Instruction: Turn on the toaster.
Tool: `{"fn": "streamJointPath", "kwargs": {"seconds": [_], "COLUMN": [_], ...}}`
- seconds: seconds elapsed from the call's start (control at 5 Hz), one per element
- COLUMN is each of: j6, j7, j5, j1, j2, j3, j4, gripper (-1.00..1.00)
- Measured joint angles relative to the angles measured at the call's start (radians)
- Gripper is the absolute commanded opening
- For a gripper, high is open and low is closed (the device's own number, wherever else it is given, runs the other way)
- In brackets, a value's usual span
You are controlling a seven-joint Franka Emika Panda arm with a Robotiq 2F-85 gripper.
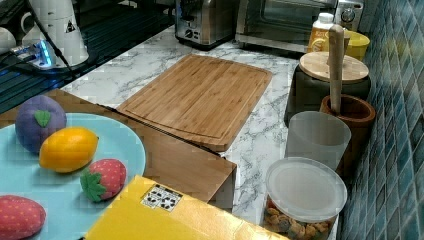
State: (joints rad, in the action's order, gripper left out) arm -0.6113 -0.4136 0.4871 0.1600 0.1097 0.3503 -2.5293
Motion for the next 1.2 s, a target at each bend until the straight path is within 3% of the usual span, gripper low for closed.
{"fn": "streamJointPath", "kwargs": {"seconds": [1.2], "j6": [-0.062], "j7": [-0.032], "j5": [-0.021], "j1": [0.017], "j2": [-0.001], "j3": [-0.004], "j4": [-0.027], "gripper": [-1.0]}}
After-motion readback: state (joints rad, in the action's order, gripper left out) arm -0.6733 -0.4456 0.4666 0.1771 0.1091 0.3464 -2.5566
